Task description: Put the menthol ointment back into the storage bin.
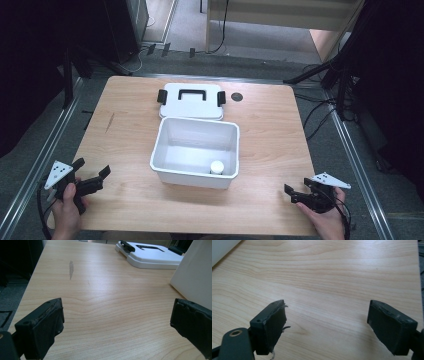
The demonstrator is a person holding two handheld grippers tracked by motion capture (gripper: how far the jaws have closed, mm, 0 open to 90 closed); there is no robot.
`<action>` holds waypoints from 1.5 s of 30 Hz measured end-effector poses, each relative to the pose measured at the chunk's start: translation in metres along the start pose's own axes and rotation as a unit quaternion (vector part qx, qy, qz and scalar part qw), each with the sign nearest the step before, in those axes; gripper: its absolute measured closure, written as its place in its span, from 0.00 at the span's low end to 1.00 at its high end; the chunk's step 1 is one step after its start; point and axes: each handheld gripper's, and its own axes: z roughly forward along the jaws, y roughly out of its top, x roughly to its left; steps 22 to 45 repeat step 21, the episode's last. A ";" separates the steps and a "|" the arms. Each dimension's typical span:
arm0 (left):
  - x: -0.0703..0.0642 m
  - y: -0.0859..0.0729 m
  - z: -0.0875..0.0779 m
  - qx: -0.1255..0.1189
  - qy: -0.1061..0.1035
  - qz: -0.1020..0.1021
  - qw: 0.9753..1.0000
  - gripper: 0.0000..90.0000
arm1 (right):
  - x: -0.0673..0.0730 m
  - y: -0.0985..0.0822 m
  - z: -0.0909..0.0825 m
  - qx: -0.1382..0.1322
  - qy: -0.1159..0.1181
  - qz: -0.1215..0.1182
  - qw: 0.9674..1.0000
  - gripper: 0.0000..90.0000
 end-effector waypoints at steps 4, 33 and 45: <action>0.000 0.000 0.000 -0.001 0.001 0.000 1.000 0.00 | -0.005 -0.007 -0.002 -0.012 0.000 0.012 1.000 0.15; -0.001 0.000 0.001 0.002 0.002 0.002 1.000 0.00 | -0.006 -0.019 -0.014 -0.084 -0.034 0.023 0.996 0.02; -0.001 0.000 0.001 0.002 0.002 0.002 1.000 0.00 | -0.006 -0.019 -0.014 -0.084 -0.034 0.023 0.996 0.02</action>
